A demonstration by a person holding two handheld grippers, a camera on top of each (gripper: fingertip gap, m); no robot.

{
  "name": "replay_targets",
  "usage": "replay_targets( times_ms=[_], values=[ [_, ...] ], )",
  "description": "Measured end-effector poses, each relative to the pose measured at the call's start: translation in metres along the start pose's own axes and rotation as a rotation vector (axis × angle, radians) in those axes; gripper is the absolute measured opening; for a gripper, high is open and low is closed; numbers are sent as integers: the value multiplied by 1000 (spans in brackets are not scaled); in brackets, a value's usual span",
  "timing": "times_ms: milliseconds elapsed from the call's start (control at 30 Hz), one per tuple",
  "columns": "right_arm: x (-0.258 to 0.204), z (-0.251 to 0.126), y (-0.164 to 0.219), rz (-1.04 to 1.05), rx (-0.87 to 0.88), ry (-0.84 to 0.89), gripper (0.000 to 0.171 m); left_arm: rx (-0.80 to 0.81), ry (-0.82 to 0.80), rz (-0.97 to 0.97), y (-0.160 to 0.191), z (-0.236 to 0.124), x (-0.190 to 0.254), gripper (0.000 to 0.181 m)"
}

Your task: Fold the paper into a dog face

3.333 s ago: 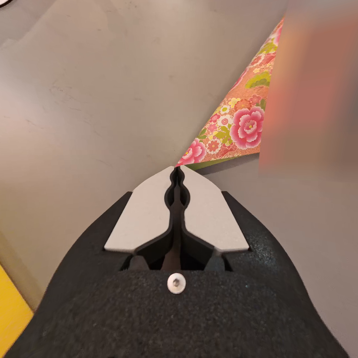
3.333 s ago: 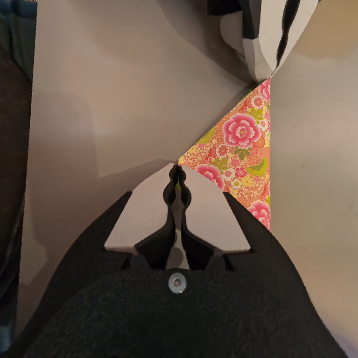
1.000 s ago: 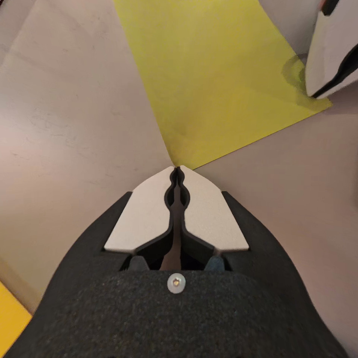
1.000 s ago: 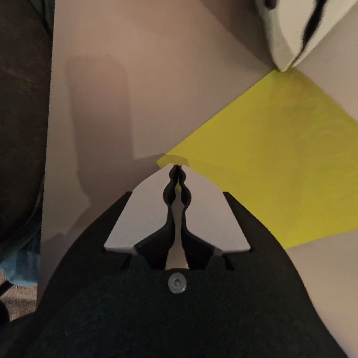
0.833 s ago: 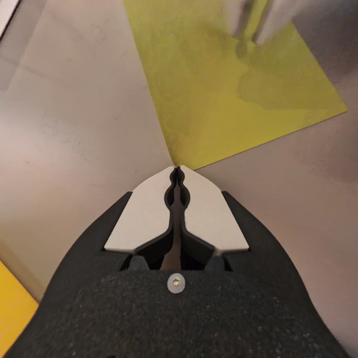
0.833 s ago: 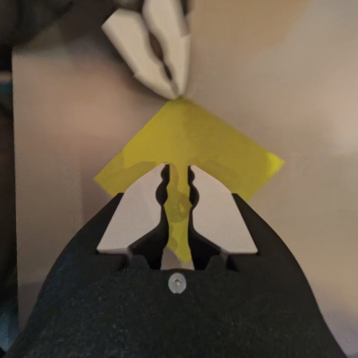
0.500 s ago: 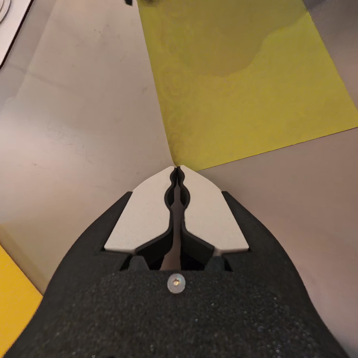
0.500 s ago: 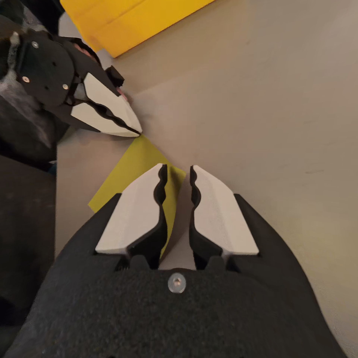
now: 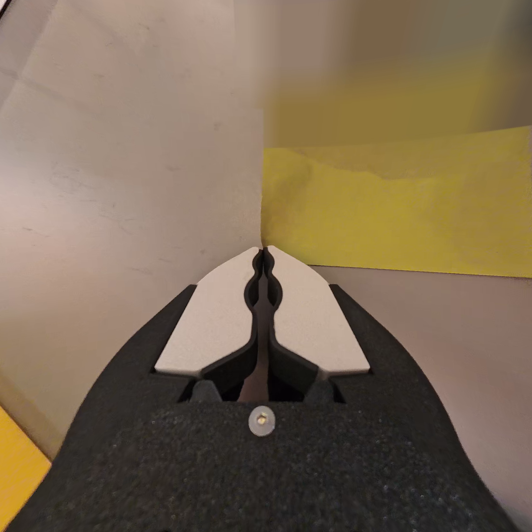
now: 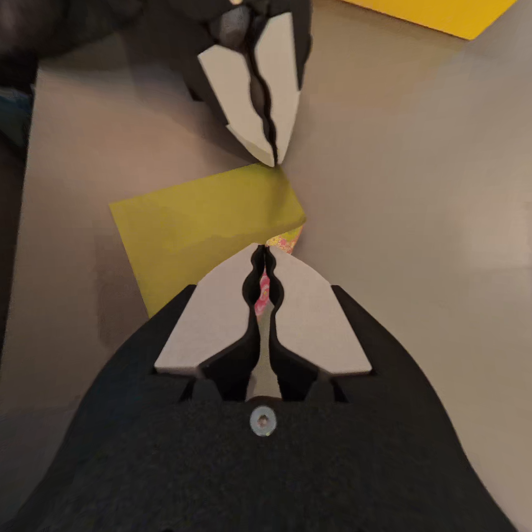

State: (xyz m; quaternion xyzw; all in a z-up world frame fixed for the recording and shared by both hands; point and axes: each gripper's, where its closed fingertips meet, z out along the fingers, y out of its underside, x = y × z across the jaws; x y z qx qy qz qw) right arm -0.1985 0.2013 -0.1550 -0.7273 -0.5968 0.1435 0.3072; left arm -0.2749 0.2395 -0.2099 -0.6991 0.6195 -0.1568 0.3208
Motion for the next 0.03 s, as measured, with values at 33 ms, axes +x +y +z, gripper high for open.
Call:
replay_targets(
  times_ms=[33],
  values=[
    [-6,4,-3,-41,-24,38,0,-2,-2,-4,0,0,0,0]
  ],
)
